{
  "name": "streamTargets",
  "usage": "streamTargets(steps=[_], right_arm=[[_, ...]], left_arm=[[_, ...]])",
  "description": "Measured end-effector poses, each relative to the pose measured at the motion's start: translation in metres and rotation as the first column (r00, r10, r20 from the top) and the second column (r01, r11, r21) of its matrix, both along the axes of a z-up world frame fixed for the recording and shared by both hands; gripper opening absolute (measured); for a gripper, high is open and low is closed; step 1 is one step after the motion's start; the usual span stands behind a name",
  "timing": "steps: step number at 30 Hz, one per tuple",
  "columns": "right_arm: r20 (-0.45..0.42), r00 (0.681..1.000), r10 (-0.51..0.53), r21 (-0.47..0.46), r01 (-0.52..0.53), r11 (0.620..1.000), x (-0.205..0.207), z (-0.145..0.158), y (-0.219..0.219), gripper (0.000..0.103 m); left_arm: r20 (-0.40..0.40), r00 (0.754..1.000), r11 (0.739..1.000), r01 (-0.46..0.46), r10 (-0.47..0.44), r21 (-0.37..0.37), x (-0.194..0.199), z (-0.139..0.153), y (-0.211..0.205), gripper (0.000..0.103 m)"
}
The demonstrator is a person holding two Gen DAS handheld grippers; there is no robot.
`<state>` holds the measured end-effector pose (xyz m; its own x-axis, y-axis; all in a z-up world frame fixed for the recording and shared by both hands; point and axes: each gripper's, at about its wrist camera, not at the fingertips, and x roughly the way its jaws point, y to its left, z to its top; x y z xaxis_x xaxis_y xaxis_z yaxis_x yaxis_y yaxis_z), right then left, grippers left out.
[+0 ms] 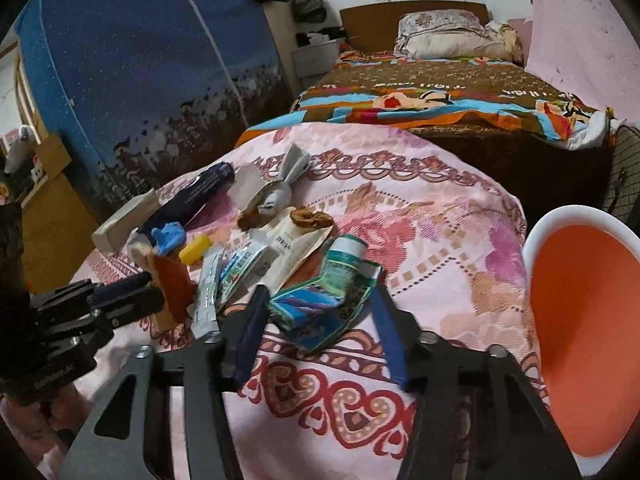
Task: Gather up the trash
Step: 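Move the right tool to the green toothpaste tube and close on it, then lift the green tube with the right tool toward the orange basin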
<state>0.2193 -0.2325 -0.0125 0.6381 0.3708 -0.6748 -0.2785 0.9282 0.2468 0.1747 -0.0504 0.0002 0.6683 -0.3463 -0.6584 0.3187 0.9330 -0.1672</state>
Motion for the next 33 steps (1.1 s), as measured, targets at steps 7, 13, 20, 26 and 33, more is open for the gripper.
streamTargets(steps=[7, 13, 20, 26, 33], right_arm=[[0.026, 1.0, -0.003, 0.016, 0.002, 1.0, -0.006, 0.003, -0.002, 0.022], [0.044, 0.999, -0.003, 0.018, 0.002, 1.0, -0.011, 0.003, -0.002, 0.012], [0.069, 0.998, -0.01, 0.015, 0.009, 1.0, -0.016, 0.005, -0.003, 0.011], [0.135, 0.99, -0.033, 0.029, 0.029, 0.999, -0.025, 0.014, -0.007, 0.008], [0.198, 0.978, -0.059, 0.068, 0.047, 0.997, -0.034, 0.023, -0.016, 0.008]], left_arm=[[0.047, 0.999, 1.0, 0.005, -0.005, 0.005, -0.007, 0.007, -0.002, 0.0], [0.071, 0.997, 1.0, 0.012, -0.014, 0.022, -0.012, 0.009, -0.006, 0.0], [0.096, 0.995, 1.0, 0.011, -0.013, 0.015, -0.018, 0.013, -0.005, 0.0], [0.13, 0.991, 1.0, 0.005, -0.004, -0.008, -0.019, 0.021, -0.007, 0.0], [0.165, 0.986, 1.0, 0.016, -0.012, -0.022, -0.016, 0.036, -0.02, 0.0]])
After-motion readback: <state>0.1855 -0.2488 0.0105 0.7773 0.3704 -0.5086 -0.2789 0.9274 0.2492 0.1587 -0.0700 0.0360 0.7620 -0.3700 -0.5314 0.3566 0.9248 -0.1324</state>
